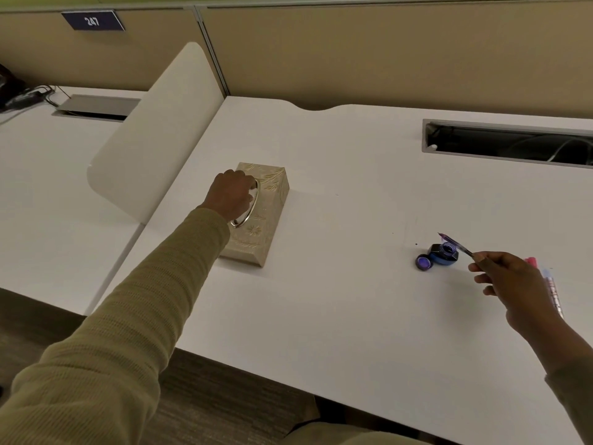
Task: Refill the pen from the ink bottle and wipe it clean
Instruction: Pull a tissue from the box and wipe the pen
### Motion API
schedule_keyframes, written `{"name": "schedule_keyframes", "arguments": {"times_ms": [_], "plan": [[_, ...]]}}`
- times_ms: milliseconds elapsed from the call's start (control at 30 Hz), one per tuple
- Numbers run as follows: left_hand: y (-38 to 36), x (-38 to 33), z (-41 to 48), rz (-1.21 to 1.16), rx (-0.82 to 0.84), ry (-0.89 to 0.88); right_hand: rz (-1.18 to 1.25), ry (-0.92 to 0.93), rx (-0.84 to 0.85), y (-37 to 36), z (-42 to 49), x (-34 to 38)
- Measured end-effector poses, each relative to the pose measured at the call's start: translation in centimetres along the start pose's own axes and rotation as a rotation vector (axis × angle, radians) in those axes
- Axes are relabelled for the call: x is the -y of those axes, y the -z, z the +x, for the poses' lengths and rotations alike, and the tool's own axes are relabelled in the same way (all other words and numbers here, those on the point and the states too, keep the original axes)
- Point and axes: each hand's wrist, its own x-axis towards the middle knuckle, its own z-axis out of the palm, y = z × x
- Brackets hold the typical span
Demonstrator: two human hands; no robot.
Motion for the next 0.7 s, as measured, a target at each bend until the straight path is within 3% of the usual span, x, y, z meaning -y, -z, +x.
{"name": "schedule_keyframes", "arguments": {"times_ms": [500,700], "plan": [[1.2,1.0,-1.1,-0.106,-0.173,-0.007,0.004,0.011,0.004,-0.1,-0.1,0.0],[1.5,2.1,-1.2,-0.462,-0.246,0.109,0.018,0.005,0.007,0.0,-0.2,0.0]]}}
